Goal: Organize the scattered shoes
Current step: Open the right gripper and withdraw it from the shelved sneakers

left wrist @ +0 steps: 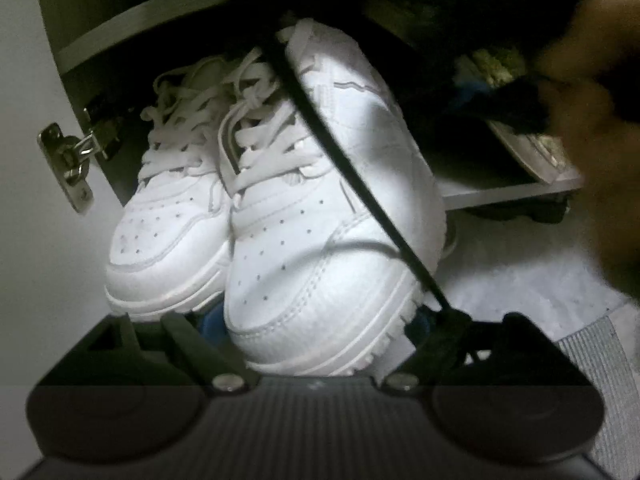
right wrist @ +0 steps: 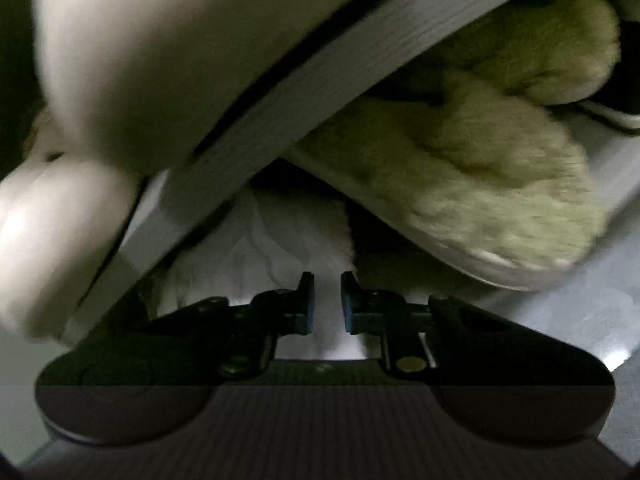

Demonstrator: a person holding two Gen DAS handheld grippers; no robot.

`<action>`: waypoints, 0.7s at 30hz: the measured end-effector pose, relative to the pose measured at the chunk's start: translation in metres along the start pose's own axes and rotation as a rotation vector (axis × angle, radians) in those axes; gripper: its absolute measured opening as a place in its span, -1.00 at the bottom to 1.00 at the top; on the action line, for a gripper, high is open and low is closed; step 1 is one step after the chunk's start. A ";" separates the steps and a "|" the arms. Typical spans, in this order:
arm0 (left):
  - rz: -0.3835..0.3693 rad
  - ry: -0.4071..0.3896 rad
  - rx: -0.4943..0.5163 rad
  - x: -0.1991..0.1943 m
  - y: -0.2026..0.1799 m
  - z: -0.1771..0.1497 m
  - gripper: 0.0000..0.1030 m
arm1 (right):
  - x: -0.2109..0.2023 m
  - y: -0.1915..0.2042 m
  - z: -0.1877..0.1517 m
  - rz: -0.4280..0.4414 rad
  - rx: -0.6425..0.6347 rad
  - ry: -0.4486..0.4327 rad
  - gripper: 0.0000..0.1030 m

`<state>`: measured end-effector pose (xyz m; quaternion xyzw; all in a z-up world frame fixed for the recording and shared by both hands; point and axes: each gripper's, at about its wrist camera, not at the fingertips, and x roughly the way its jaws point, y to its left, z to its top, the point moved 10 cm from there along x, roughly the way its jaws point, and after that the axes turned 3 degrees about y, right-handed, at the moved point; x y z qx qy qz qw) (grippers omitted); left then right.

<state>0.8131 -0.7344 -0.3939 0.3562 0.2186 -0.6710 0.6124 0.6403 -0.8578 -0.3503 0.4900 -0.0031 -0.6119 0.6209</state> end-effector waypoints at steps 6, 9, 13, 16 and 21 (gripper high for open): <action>0.007 -0.044 0.057 0.004 -0.010 0.010 0.76 | 0.024 -0.012 0.007 0.088 0.189 -0.012 -0.77; 0.019 -0.054 0.043 0.005 -0.008 0.011 0.76 | 0.031 -0.011 0.008 0.122 0.203 0.015 -0.78; 0.030 -0.058 0.064 0.010 -0.013 0.016 0.81 | 0.038 -0.006 0.014 0.114 0.161 0.028 -0.79; 0.029 -0.050 0.088 0.019 -0.018 0.017 0.82 | 0.034 -0.004 0.018 0.078 0.103 0.065 -0.77; 0.019 -0.068 0.100 0.032 -0.019 0.037 0.85 | 0.015 -0.002 0.023 0.071 -0.009 0.145 -0.75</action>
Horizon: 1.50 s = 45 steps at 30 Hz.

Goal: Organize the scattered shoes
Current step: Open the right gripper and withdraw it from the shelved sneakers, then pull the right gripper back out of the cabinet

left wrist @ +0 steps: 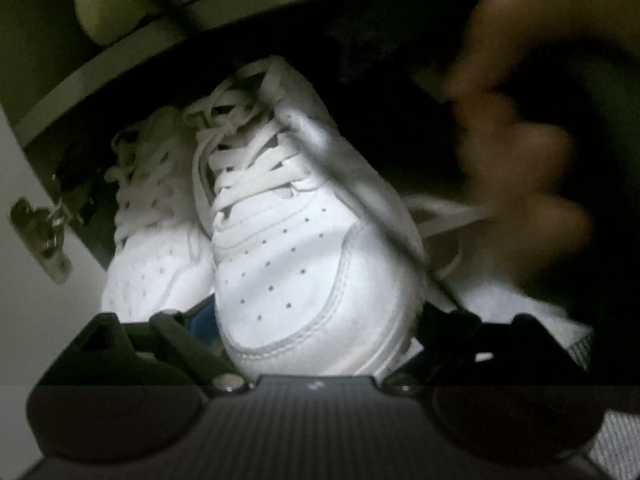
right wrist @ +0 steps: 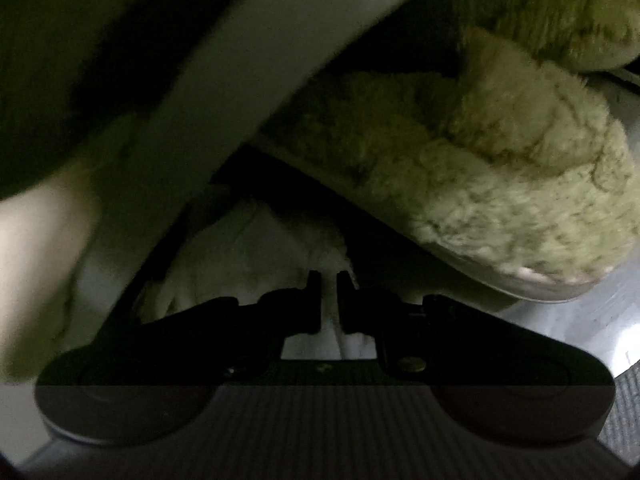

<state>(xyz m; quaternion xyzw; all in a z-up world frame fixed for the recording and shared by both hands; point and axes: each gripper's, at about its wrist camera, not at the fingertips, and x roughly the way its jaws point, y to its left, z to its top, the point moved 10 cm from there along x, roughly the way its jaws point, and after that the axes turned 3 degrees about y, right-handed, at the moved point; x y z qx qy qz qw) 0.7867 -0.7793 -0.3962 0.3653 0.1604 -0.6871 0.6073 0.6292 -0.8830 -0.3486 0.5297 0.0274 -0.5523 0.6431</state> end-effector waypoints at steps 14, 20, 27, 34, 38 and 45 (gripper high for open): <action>-0.029 0.102 -0.039 0.007 -0.003 -0.003 0.81 | -0.077 0.000 -0.027 -0.028 -0.146 0.127 -0.75; -0.064 0.140 -0.129 -0.032 -0.002 -0.024 0.82 | -0.099 0.006 -0.060 -0.054 -0.129 0.127 -0.75; 0.053 0.175 -0.257 -0.021 0.051 -0.028 0.55 | -0.191 -0.028 -0.094 -0.206 -0.105 0.115 -0.75; 0.140 0.200 -0.239 -0.004 0.072 -0.023 0.55 | -0.297 -0.055 -0.150 -0.345 -0.022 0.195 -0.75; 0.147 0.205 -0.205 0.003 0.080 -0.019 0.46 | -0.335 -0.065 -0.171 -0.402 0.043 0.203 -0.76; 0.146 0.239 -0.224 0.003 0.090 -0.005 0.41 | -0.370 -0.043 -0.184 -0.415 0.080 0.169 -0.76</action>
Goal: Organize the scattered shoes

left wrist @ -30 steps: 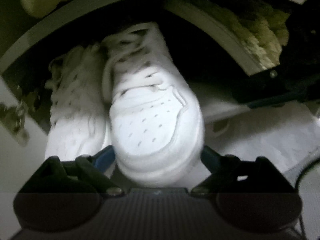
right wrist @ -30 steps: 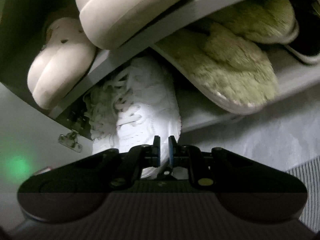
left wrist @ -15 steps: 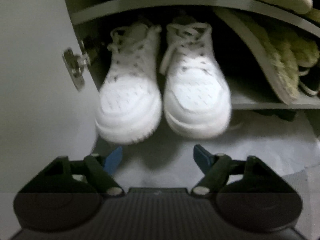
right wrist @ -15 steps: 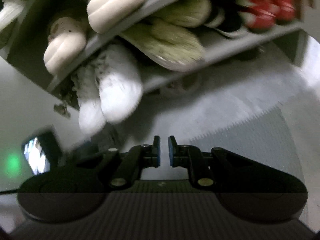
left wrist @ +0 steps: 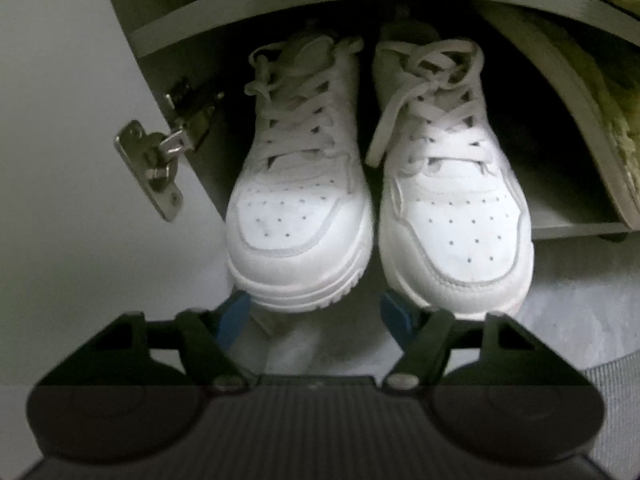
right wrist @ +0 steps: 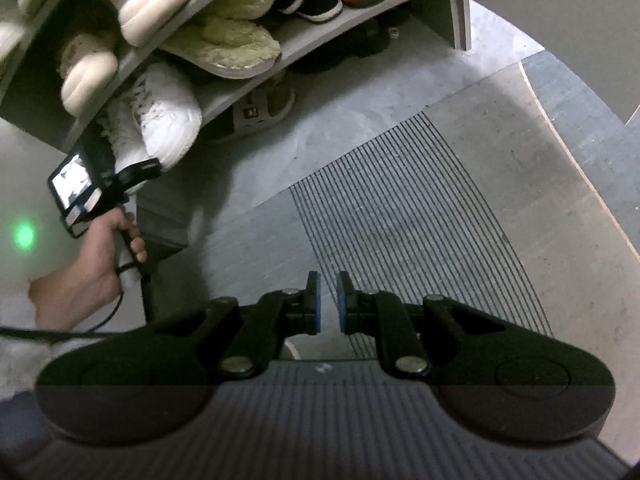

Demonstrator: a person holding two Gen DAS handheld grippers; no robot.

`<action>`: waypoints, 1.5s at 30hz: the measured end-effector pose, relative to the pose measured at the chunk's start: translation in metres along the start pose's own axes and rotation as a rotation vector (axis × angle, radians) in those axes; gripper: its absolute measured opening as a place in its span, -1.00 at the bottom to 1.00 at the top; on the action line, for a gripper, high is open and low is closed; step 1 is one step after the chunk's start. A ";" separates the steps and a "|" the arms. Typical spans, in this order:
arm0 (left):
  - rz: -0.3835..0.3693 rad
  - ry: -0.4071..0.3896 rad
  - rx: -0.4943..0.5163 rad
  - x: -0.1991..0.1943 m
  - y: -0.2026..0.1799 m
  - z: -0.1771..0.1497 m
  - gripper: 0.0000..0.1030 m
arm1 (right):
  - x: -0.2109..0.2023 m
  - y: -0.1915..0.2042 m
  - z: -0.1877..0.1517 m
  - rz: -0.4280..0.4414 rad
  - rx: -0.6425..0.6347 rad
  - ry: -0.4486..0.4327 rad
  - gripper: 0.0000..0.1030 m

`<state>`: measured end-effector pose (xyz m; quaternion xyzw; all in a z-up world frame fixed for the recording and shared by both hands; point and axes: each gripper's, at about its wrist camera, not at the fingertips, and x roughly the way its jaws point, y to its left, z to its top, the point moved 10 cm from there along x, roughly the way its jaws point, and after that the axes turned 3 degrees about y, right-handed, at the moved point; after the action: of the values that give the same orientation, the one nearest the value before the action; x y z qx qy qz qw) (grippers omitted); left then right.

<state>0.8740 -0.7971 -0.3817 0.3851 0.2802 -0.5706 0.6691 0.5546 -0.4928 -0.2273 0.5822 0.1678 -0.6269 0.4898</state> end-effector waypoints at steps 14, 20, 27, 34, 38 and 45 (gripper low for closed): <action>-0.187 0.053 -0.056 -0.329 -0.011 0.027 0.56 | -0.205 0.078 0.068 -0.024 -0.248 -0.130 -0.76; -0.290 -0.029 0.030 -0.491 0.006 0.091 0.61 | -0.324 0.116 0.085 -0.037 -0.282 -0.126 -0.76; -0.431 -0.097 0.278 -0.621 0.018 0.171 0.62 | -0.409 0.159 0.097 -0.069 -0.236 -0.133 -0.75; -0.489 -0.168 0.356 -0.652 0.020 0.237 0.74 | -0.466 0.197 0.126 -0.083 -0.188 -0.247 -0.73; -0.494 -0.152 0.358 -0.650 0.014 0.266 0.74 | -0.490 0.204 0.145 -0.059 -0.145 -0.308 -0.52; -0.499 -0.074 0.297 -0.647 -0.008 0.277 0.74 | -0.526 0.192 0.204 -0.065 -0.225 -0.454 0.82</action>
<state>0.7245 -0.6741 0.2948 0.3770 0.2548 -0.7659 0.4542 0.5117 -0.5208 0.3669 0.3626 0.1407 -0.7345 0.5561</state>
